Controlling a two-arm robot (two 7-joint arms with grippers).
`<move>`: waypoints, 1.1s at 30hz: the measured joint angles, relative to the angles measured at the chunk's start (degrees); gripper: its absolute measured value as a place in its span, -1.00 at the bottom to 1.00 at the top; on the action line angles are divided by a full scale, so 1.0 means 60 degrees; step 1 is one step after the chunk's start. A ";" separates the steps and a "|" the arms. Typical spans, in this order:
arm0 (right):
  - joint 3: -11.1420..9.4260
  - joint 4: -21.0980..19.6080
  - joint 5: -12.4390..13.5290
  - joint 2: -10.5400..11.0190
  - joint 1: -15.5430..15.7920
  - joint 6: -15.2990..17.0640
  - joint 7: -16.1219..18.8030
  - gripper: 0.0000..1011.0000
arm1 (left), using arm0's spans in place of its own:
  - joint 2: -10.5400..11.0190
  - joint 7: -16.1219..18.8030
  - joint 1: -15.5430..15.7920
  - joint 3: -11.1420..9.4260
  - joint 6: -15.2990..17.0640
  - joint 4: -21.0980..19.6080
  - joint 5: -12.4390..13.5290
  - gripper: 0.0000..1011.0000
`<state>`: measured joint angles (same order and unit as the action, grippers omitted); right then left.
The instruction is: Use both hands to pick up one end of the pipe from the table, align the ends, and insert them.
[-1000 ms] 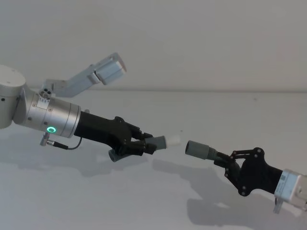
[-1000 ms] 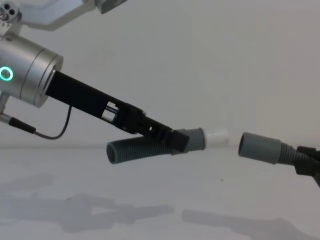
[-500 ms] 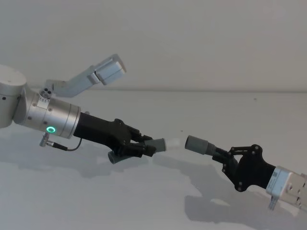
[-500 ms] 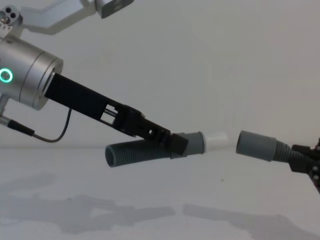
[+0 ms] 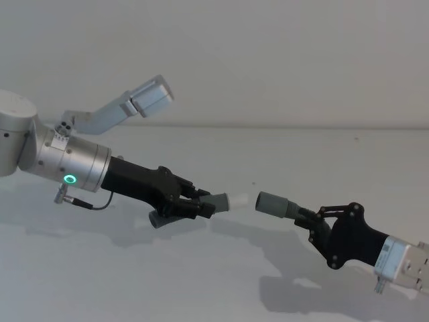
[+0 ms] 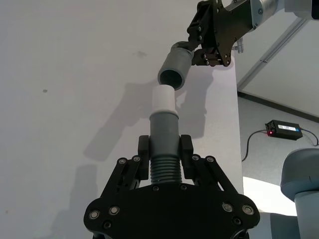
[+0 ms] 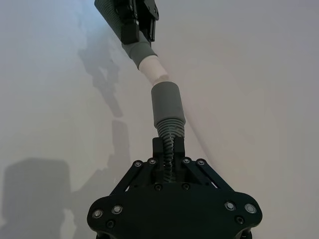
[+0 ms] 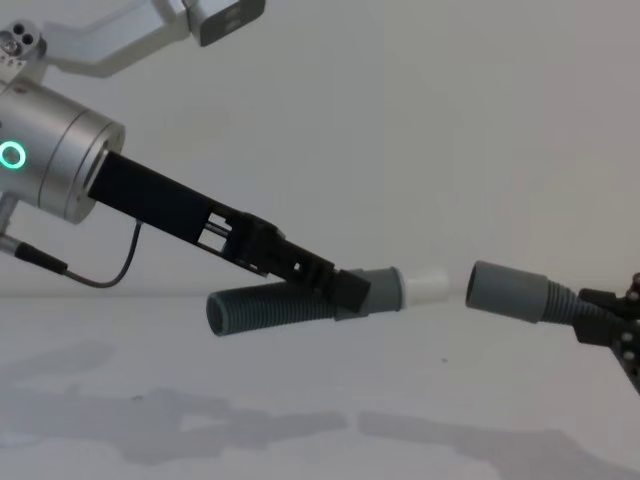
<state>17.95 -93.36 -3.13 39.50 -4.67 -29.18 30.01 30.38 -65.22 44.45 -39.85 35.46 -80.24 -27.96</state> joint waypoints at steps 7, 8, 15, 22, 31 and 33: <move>0.0058 0.0083 0.0076 0.0046 -0.0096 -0.0148 0.0122 -0.82 | -0.0036 -0.0120 0.0109 -0.0110 -0.0085 0.0179 -0.0036 -0.31; 0.0070 0.0093 0.0085 0.0059 -0.0115 -0.0169 0.0143 -0.81 | -0.0045 -0.0149 0.0129 -0.0135 -0.0102 0.0211 -0.0047 -0.31; 0.0180 0.0139 0.0098 0.0139 -0.0226 -0.0249 0.0249 -0.82 | -0.0070 -0.0265 0.0213 -0.0243 -0.0164 0.0331 -0.0119 -0.31; 0.0251 0.0151 0.0062 0.0181 -0.0267 -0.0275 0.0278 -0.82 | -0.0065 -0.0324 0.0257 -0.0299 -0.0180 0.0360 -0.0177 -0.31; 0.0309 0.0142 -0.0008 0.0208 -0.0281 -0.0257 0.0258 -0.82 | -0.0025 -0.0348 0.0291 -0.0380 -0.0181 0.0360 -0.0253 -0.31; 0.0311 0.0135 -0.0016 0.0208 -0.0274 -0.0246 0.0248 -0.82 | -0.0018 -0.0344 0.0291 -0.0390 -0.0176 0.0350 -0.0263 -0.31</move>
<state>19.82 -92.54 -3.23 40.75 -6.32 -30.65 31.50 30.27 -67.29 46.19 -42.20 34.40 -78.13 -29.54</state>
